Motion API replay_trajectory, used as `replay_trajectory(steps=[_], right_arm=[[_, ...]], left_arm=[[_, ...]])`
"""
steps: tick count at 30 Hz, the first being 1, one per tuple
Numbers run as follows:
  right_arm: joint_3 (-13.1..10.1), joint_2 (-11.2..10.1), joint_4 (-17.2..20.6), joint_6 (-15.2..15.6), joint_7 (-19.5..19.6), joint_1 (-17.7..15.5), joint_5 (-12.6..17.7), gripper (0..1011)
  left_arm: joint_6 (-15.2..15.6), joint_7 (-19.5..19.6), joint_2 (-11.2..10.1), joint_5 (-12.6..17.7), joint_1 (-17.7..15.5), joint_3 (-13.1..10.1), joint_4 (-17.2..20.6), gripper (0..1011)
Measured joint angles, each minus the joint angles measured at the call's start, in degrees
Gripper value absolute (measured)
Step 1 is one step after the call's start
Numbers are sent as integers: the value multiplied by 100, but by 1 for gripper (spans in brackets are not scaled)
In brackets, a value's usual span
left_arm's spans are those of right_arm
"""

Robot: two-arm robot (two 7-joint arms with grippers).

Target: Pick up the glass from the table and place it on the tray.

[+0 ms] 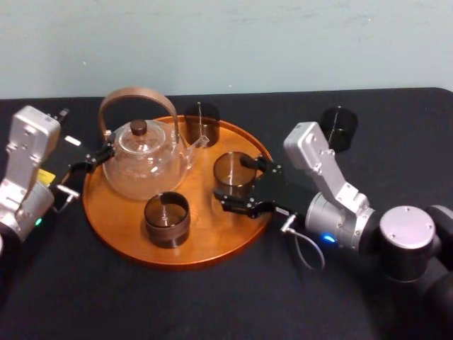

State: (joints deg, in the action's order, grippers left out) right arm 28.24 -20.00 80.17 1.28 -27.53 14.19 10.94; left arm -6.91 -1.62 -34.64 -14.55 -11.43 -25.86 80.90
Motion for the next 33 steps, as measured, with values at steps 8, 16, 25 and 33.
replay_trajectory(steps=[8,16,25,33], right_arm=[[164,125,-175,-46,-33,73,-57,908],[284,215,-337,-64,-79,124,-94,908],[329,247,-444,-77,-102,139,-99,908],[334,254,-494,-93,-102,129,-92,908]], left_arm=[[0,0,0,0,0,0,0,1009],[0,0,0,0,0,0,0,1009],[0,0,0,0,0,0,0,1010],[0,0,0,0,0,0,0,1009]])
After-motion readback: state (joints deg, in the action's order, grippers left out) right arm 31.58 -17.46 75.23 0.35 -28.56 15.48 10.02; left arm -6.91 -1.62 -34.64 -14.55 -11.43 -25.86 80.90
